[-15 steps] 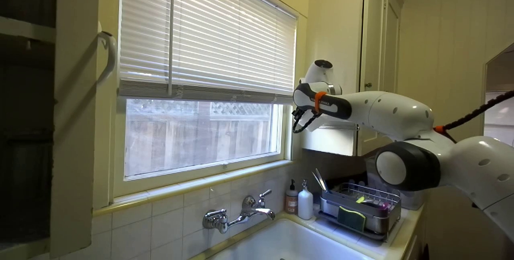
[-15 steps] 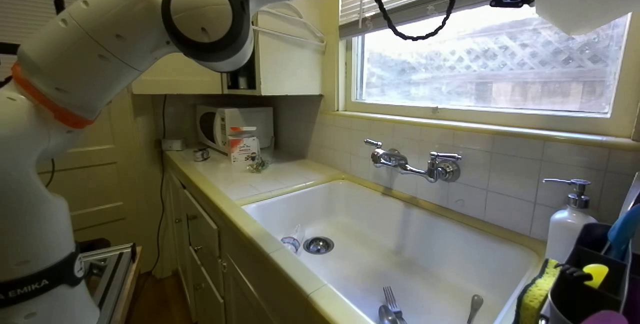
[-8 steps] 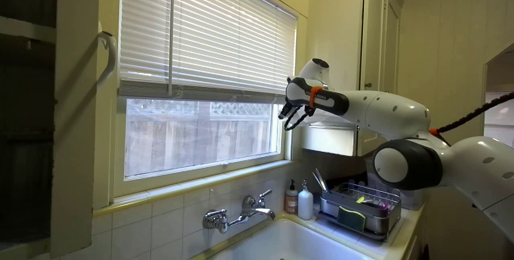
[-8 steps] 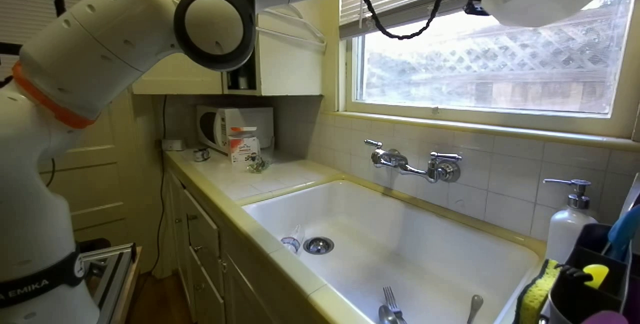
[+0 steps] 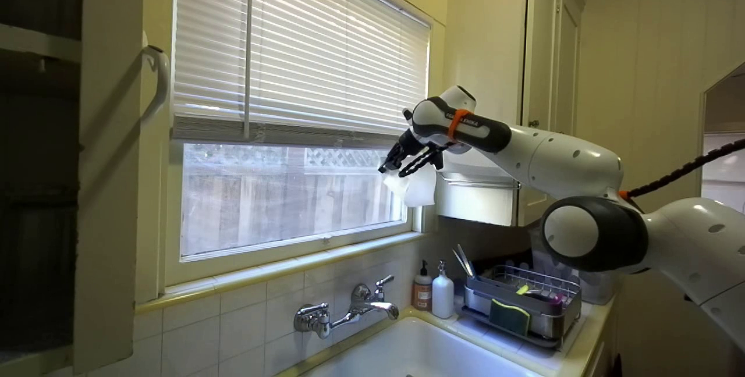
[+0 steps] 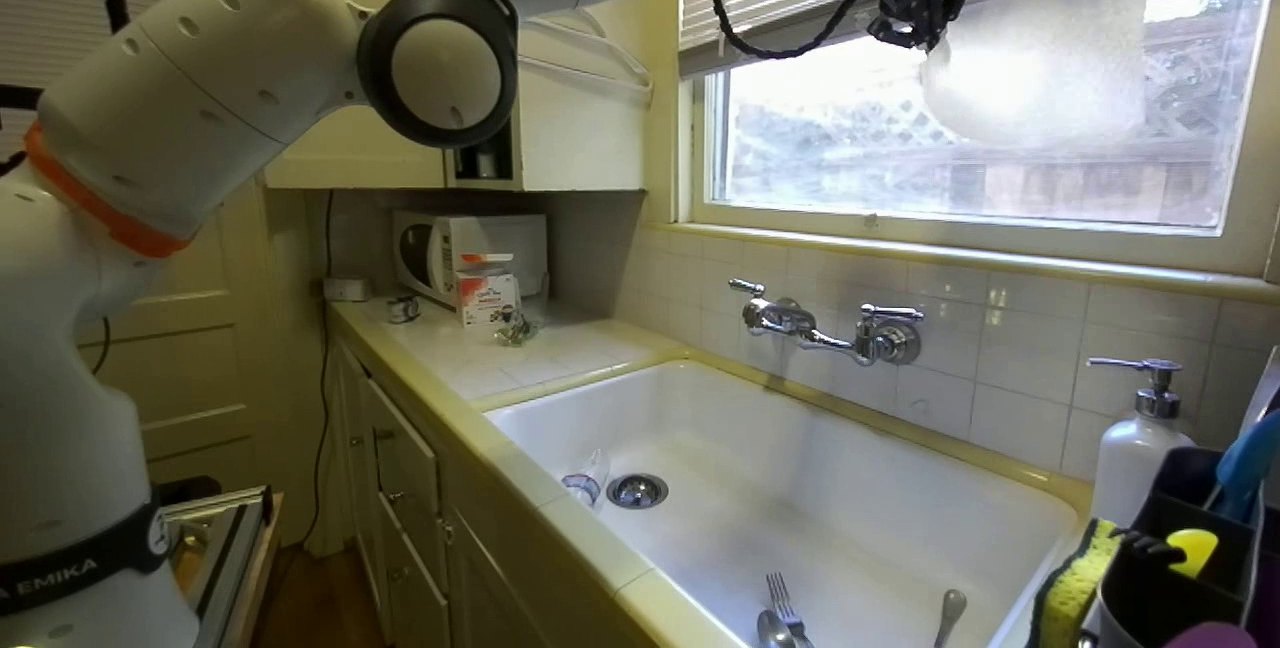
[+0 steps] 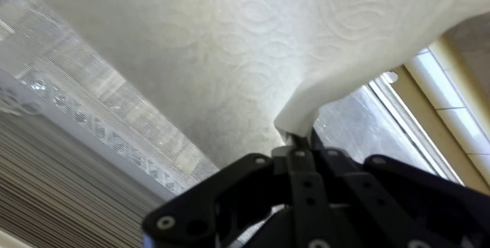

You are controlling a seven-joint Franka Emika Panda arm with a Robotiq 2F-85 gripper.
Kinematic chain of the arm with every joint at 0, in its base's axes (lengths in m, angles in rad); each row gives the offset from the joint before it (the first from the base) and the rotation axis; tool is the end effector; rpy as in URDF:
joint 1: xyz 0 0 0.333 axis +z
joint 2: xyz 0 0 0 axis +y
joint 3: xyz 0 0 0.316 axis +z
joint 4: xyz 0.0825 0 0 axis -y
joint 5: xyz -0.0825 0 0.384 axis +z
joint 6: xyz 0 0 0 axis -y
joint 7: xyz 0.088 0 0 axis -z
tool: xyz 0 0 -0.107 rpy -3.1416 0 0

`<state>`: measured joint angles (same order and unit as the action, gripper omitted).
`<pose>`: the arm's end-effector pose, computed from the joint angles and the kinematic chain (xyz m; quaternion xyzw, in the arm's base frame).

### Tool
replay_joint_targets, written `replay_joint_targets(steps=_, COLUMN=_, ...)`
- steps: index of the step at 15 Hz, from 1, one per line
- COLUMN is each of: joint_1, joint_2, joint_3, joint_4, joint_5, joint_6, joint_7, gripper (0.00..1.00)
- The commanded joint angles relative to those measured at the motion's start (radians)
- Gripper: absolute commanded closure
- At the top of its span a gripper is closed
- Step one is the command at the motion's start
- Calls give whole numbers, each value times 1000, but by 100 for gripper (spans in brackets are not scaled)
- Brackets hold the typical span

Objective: Pick up the tissue paper and put it on the left side of the base top

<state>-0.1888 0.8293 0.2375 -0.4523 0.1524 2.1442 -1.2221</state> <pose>0.7650 -0.0749 0.6786 0.7645 0.4635 0.4313 0.1212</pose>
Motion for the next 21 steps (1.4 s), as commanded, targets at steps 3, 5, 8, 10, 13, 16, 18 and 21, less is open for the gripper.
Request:
replay_joint_targets(steps=3, joint_1=-17, joint_2=-5, joint_3=58, joint_4=1, joint_5=110, joint_6=-159, joint_7=-202, gripper=100)
replay_joint_targets(steps=5, joint_1=-8, joint_2=-5, joint_3=54, joint_4=1, joint_5=115, joint_6=-202, joint_7=-239, gripper=100)
replay_joint_targets(steps=8, joint_1=13, joint_2=-5, joint_3=46, joint_4=1, joint_5=107, joint_6=-270, joint_7=-300, gripper=100)
replay_joint_targets(steps=10, joint_1=27, joint_2=-7, joint_3=42, joint_4=1, joint_5=102, joint_6=-310, joint_7=-342, gripper=100)
replay_joint_targets(steps=13, joint_1=47, joint_2=-17, joint_3=22, joint_4=1, joint_5=88, joint_6=-320, joint_7=-352, gripper=100)
replay_joint_targets(steps=16, joint_1=31, joint_2=-62, joint_3=-16, joint_4=7, joint_5=84, joint_6=-292, joint_7=-229, gripper=100)
replay_joint_targets(steps=18, joint_1=15, joint_2=-85, joint_3=-53, joint_4=13, joint_5=74, joint_6=-290, joint_7=-121, gripper=100)
replay_joint_targets(steps=21, joint_1=-10, joint_2=-99, joint_3=-111, joint_4=20, joint_5=45, joint_6=-300, joint_7=4, gripper=100)
